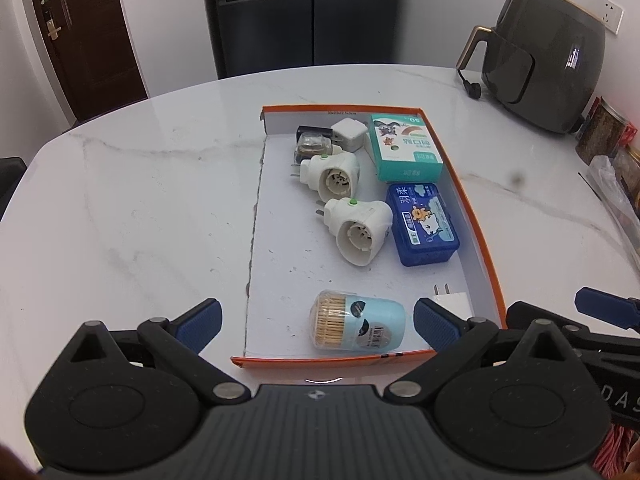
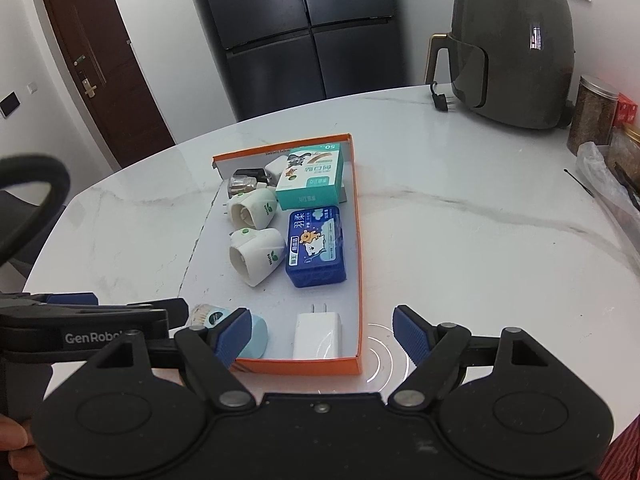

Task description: Organize rigid objects

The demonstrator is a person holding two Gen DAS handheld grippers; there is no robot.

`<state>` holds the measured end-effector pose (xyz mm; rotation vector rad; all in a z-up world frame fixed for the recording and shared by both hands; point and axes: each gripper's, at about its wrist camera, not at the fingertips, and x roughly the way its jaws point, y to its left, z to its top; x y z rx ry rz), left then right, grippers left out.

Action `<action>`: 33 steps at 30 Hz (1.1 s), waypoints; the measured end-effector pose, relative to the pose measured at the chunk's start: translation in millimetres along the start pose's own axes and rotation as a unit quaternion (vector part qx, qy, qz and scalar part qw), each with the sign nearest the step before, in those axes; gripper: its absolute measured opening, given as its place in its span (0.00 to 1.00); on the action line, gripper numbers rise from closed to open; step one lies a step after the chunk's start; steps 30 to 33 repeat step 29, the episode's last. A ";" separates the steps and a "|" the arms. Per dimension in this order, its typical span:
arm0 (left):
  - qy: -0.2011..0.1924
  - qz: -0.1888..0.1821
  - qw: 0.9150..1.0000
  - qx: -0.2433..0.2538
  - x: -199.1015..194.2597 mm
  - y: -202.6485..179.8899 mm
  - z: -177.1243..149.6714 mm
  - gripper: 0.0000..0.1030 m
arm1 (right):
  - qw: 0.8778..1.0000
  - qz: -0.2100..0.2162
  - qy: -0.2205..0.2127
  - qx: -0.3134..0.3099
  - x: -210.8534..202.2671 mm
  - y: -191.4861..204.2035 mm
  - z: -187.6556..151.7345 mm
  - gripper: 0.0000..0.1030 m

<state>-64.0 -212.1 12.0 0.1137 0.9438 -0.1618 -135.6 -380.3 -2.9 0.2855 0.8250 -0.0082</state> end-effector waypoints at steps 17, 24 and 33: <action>0.006 -0.005 1.000 -0.003 7.8 3.7 2.9 1.00 | 1.000 0.005 0.015 0.005 10.6 -0.2 4.2 0.89; 0.011 -0.014 1.000 0.006 10.7 4.7 3.7 1.00 | 1.000 -0.005 0.017 0.006 12.6 1.2 4.4 0.89; 0.017 -0.019 1.000 0.003 12.4 7.9 3.4 1.00 | 1.000 -0.009 0.017 0.007 14.3 4.1 5.5 0.89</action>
